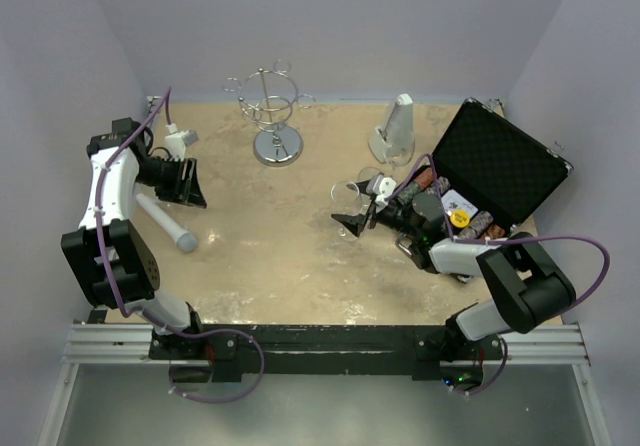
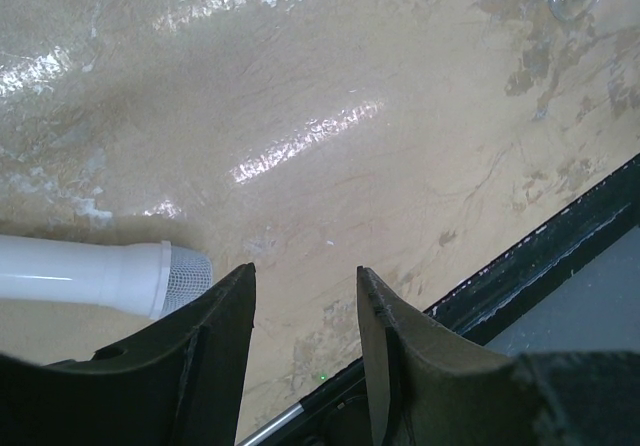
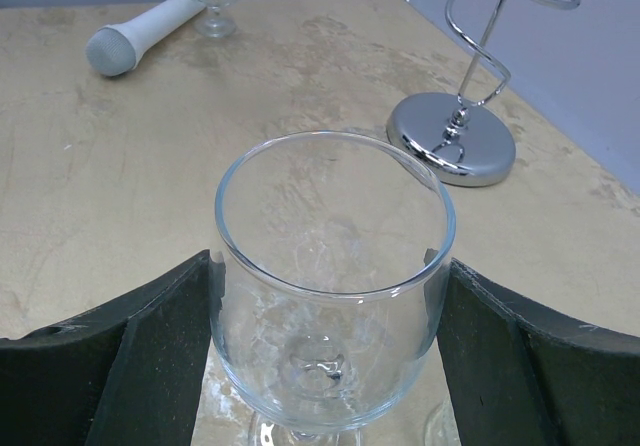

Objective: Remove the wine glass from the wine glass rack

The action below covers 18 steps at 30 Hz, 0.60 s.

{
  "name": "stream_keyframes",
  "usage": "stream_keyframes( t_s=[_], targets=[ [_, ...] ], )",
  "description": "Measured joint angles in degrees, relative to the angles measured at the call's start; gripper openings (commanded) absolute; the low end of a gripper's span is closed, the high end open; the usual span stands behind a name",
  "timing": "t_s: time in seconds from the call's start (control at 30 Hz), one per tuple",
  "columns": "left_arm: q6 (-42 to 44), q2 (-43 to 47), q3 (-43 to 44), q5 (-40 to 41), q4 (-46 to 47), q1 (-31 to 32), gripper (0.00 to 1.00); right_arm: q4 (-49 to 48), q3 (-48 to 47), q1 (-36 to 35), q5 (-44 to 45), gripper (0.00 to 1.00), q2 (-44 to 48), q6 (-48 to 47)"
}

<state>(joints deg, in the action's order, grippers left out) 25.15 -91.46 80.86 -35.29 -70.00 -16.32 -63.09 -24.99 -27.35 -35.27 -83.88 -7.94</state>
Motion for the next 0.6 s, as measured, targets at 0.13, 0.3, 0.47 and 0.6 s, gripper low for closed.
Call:
stream_keyframes(
  t_s=[0.13, 0.3, 0.47, 0.6],
  targets=[
    [0.07, 0.0, 0.0, 0.0, 0.0, 0.31, 0.49, -0.07, 0.0, 0.0, 0.28, 0.97, -0.07, 0.02],
    [0.17, 0.0, 0.0, 0.0, 0.0, 0.39, 0.49, -1.51, -0.13, 0.0, 0.96, 0.99, -0.17, -0.02],
    [0.2, -0.02, 0.0, 0.02, 0.0, 0.76, 0.49, -2.12, -0.35, 0.0, 1.31, 0.99, -0.17, -0.04],
    [0.2, -0.17, 0.0, 0.02, 0.02, 1.2, 0.49, -2.1, -0.83, 0.0, 1.31, 0.99, -0.17, -0.02]
  ],
)
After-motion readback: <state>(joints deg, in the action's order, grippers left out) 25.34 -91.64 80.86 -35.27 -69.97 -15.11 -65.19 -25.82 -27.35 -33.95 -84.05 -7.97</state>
